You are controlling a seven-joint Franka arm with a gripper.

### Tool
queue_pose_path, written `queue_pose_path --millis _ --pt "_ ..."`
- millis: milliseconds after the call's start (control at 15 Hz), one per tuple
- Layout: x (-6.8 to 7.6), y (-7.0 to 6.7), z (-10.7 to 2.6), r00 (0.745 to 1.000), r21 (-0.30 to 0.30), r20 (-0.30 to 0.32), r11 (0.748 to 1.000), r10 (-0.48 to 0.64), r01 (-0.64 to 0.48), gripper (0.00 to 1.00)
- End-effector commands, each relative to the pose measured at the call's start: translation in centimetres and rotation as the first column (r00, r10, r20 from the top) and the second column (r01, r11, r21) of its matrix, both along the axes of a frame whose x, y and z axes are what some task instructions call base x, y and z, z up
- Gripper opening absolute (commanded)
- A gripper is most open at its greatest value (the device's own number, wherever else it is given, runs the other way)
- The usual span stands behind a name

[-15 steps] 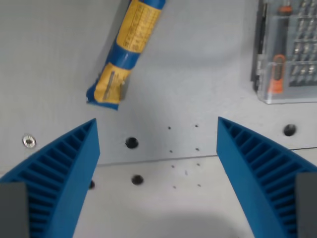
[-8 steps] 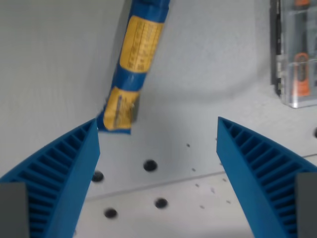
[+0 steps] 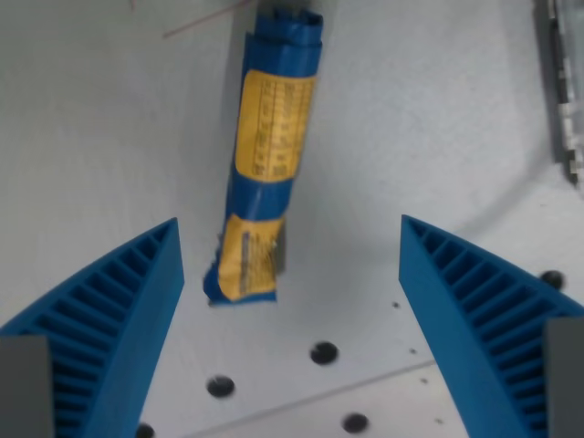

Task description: Move above the blue bag

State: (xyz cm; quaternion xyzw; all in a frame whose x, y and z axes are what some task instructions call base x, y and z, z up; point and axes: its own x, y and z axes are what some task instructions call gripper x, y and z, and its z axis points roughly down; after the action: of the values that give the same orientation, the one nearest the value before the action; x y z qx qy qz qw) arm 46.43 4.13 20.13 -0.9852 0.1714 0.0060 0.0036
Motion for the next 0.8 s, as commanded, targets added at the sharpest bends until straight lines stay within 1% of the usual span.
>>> queue_pose_path --millis 67,400,800 --pt "0.0 0.6 -1.3 0.978 -0.008 0.082 0.981 -0.190 0.192 1.00" --pt "0.3 0.9 -3.2 0.977 -0.014 0.080 0.980 -0.195 0.197 1.00" --pt "0.5 1.2 -4.2 0.981 -0.021 0.078 0.983 -0.179 0.182 1.00"
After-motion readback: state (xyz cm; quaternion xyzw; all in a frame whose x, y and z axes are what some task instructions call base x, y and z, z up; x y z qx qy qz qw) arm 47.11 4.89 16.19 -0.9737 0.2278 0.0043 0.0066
